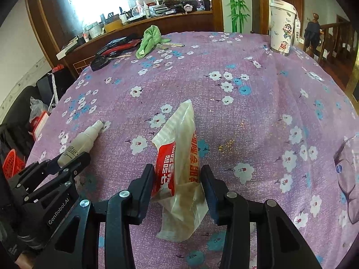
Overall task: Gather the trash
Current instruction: 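Grasp the white bottle with the left gripper while the right holds the wrapper, then lift the white bottle with the left gripper while the right holds the wrapper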
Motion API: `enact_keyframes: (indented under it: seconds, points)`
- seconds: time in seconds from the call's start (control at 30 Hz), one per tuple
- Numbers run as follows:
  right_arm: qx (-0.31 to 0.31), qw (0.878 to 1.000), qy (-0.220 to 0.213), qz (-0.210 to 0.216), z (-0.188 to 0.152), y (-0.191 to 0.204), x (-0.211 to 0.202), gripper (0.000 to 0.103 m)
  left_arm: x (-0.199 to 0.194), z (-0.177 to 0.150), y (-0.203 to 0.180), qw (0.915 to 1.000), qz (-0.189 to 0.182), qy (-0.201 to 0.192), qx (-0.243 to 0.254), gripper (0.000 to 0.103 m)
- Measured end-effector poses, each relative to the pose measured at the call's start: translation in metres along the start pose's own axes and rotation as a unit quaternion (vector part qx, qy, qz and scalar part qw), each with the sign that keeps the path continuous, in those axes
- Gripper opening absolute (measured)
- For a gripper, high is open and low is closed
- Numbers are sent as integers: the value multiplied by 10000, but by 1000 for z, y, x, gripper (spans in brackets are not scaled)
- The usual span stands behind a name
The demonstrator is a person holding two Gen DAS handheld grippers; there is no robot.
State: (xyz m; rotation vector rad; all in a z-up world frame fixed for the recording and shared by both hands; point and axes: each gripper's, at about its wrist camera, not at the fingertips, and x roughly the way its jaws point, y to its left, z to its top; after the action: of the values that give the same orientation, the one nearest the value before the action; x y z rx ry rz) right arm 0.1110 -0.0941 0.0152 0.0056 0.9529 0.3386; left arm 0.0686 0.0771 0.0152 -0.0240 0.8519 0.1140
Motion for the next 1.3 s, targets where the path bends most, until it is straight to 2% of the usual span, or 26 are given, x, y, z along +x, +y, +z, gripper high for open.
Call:
enact_keyframes:
  seconds: [0.2, 0.27, 0.33, 0.73, 1.1, 1.3]
  points:
    - [-138, 9998, -45, -106, -2, 5, -1, 41, 0, 0, 1, 10000, 6, 5, -17, 28]
    - [-164, 9998, -90, -121, -2, 7, -2, 35, 0, 0, 1, 10000, 3, 6, -17, 28]
    - [-97, 9997, -216, 25, -2, 6, -9, 34, 0, 1, 2, 10000, -7, -5, -41, 28]
    - [-33, 9982, -535, 283, -2, 10, -22, 34, -13, 5, 10, 9994, -50, -263, -213, 29]
    - [-132, 9975, -605, 341, -4, 20, -25, 34, -25, 8, 16, 9981, -173, -475, -355, 29]
    - [-167, 9975, -587, 349, -4, 22, -24, 34, -24, 9, 23, 9972, -340, -403, -532, 28]
